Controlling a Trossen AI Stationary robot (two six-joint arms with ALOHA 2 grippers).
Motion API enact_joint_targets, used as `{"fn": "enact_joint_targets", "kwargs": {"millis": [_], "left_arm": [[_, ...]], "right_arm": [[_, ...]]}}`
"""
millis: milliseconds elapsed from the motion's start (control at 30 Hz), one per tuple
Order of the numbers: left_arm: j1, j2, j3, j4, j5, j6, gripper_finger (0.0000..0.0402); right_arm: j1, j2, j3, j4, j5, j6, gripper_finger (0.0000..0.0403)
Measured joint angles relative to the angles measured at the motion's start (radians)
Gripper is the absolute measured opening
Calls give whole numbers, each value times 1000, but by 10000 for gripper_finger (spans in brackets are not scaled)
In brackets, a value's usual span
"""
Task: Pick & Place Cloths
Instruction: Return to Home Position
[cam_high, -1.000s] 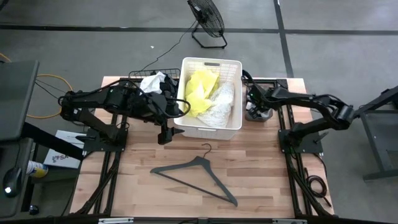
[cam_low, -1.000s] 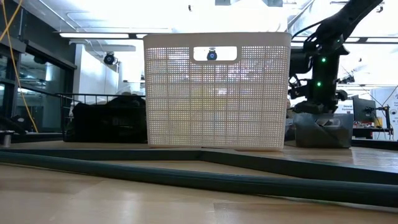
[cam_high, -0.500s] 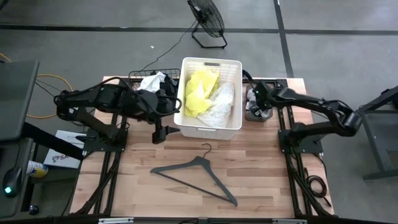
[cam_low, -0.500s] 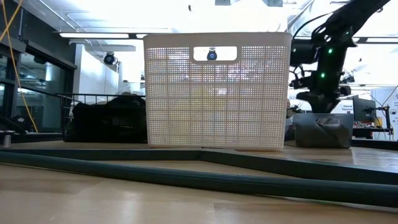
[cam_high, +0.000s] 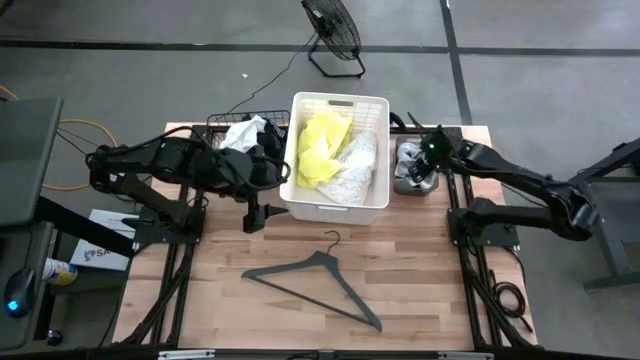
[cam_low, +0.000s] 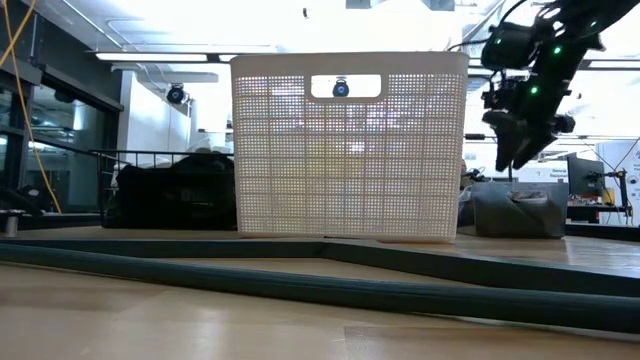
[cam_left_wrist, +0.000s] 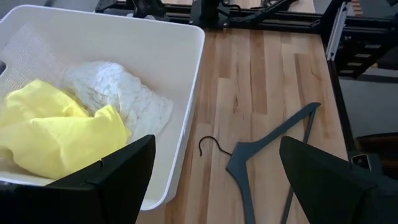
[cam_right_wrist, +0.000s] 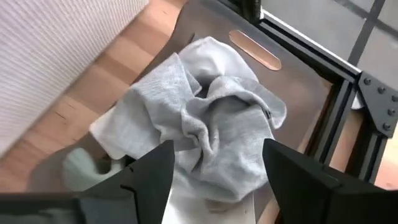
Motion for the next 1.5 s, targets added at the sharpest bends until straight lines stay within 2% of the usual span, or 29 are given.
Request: {"fn": "enact_joint_targets", "kwargs": {"millis": [233, 400, 567, 700, 833, 1000, 1200, 1400, 1500], "left_arm": [[-99, 2, 0, -2, -129, -16, 338], [-159, 1, -5, -10, -188, -43, 338], [-186, -31, -115, 23, -235, -93, 338], [-185, -97, -275, 139, -234, -120, 338], [-185, -192, -457, 330, -211, -96, 338], [-185, -352, -693, 550, -205, -78, 338], [-185, -568, -980, 788, -186, -51, 338], [-185, -779, -1254, 1044, -187, 5, 338], [-185, -869, -1367, 1108, -189, 24, 338]], "right_arm": [[38, -149, 1, -3, -131, 37, 239], [151, -298, 1, 5, -231, 38, 239], [304, -441, 1, 6, -268, 95, 238], [431, -542, -5, 34, -267, 137, 238], [549, -615, -94, 209, -266, 135, 238], [656, -653, -275, 503, -251, 109, 238], [709, -651, -452, 807, -256, 90, 238], [718, -651, -542, 983, -317, 73, 238], [718, -652, -579, 1057, -351, 60, 238]]}}
